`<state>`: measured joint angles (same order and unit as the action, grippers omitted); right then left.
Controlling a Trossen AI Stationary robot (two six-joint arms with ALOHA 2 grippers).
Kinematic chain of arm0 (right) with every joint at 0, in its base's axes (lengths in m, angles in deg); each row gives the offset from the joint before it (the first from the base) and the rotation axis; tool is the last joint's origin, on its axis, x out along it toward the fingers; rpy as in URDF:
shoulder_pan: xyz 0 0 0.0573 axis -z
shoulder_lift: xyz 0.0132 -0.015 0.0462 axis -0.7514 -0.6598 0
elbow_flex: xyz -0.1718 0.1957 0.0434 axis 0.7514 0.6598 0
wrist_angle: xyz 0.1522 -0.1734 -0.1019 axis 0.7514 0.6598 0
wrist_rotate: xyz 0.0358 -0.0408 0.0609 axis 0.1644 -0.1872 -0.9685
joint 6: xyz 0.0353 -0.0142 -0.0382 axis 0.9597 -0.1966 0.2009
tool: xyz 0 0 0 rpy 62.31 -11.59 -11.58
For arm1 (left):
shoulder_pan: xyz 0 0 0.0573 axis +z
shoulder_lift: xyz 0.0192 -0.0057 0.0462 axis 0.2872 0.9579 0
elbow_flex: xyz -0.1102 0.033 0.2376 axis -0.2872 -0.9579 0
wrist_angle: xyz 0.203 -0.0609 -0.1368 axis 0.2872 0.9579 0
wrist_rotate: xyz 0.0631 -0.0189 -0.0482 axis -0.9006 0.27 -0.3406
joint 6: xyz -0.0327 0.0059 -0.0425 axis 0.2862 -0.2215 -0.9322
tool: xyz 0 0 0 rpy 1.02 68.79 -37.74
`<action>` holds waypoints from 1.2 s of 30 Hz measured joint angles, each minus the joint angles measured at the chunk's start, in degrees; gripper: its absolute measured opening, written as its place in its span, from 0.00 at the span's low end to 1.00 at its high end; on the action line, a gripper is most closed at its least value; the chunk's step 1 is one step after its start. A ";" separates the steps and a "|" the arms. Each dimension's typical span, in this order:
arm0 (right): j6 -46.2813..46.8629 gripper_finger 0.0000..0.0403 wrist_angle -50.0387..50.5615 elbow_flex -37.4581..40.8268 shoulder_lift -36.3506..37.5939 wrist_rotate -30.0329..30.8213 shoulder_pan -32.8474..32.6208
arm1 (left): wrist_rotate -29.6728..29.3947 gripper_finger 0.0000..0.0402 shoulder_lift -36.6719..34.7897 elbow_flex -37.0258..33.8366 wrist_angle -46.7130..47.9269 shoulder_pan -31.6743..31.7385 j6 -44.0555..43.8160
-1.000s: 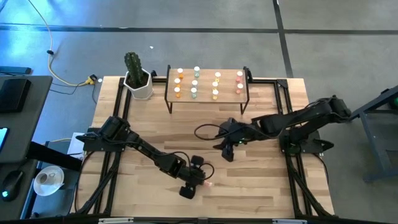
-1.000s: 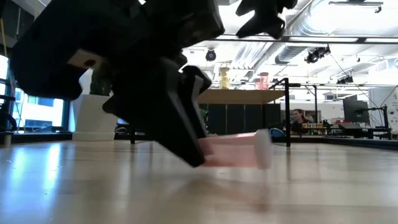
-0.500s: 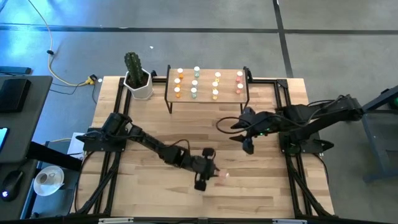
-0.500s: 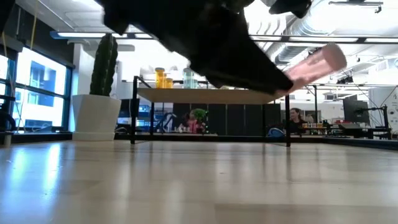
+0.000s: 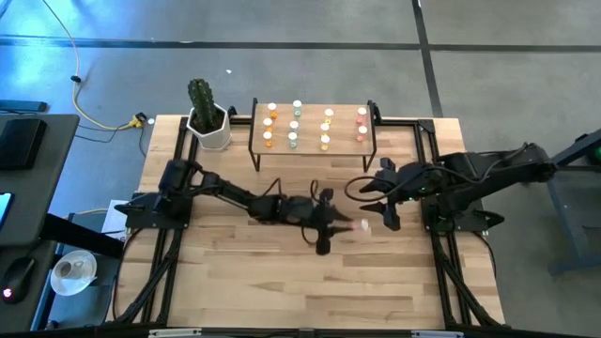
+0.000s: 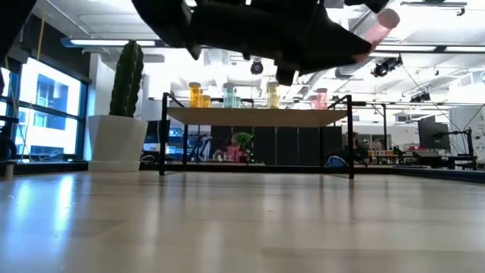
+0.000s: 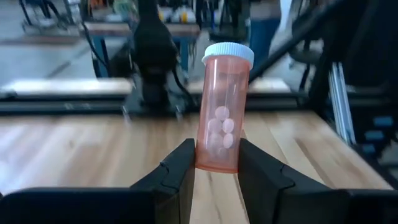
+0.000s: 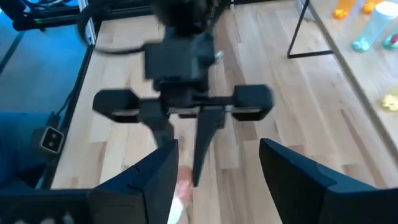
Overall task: Pick and place medicine bottles onto shelf by color
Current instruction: Put the pink pill bottle on the shelf
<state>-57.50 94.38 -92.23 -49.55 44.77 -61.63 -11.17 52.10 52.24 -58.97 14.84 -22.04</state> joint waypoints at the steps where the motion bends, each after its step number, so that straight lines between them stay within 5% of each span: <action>1: -0.44 0.54 0.37 0.00 0.47 0.27 0.00 | 0.78 0.23 0.00 0.00 -1.43 0.66 0.00; 13: -6.03 0.54 2.57 0.00 3.54 0.86 -0.01 | 5.43 0.23 -0.02 0.00 -12.21 6.76 -0.06; 22: -6.43 0.54 2.95 0.00 3.61 7.21 0.02 | 9.06 0.23 -0.02 0.00 -15.64 9.86 -0.01; 36: -6.49 0.54 2.67 0.00 3.52 11.49 0.16 | 9.06 0.23 -0.02 0.00 -18.34 10.60 3.48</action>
<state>-63.98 97.04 -92.23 -46.02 56.27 -61.47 -2.11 52.08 52.24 -77.30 25.44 -18.57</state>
